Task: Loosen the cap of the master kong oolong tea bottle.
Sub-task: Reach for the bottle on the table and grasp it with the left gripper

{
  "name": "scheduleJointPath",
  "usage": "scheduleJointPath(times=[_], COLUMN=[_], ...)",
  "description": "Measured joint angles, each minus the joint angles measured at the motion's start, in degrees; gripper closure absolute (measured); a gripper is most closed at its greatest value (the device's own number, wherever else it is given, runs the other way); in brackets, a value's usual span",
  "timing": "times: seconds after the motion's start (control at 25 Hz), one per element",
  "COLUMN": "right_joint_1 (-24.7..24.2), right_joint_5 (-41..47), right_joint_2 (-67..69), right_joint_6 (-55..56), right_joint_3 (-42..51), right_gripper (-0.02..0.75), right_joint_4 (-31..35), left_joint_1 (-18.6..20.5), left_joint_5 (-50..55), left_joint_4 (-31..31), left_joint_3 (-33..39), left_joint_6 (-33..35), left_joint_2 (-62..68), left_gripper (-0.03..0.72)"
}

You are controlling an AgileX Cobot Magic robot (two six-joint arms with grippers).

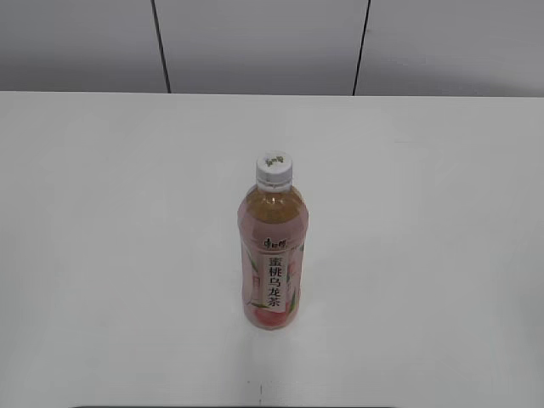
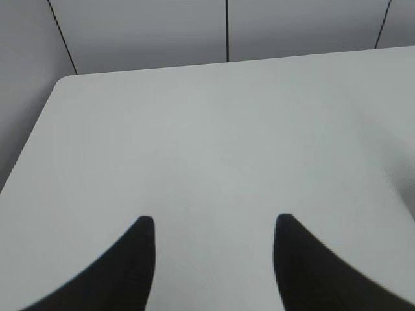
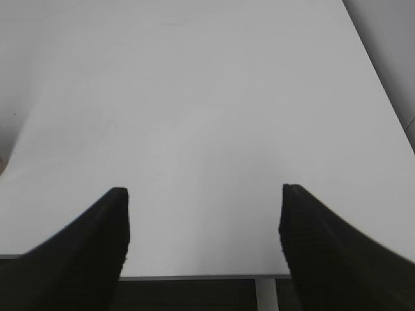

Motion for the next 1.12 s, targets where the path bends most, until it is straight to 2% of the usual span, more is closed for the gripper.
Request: scheduleJointPath(times=[1.12], right_joint_1=[0.00], right_joint_5=[0.00], right_joint_2=[0.00], right_joint_6=[0.00], right_joint_3=[0.00], right_gripper=[0.191], right_joint_4=[0.00], left_joint_1=[0.00], left_joint_5=[0.00], left_joint_4=[0.00], left_joint_3=[0.00], left_joint_6=[0.00], left_joint_2=[0.00], left_gripper=[0.318])
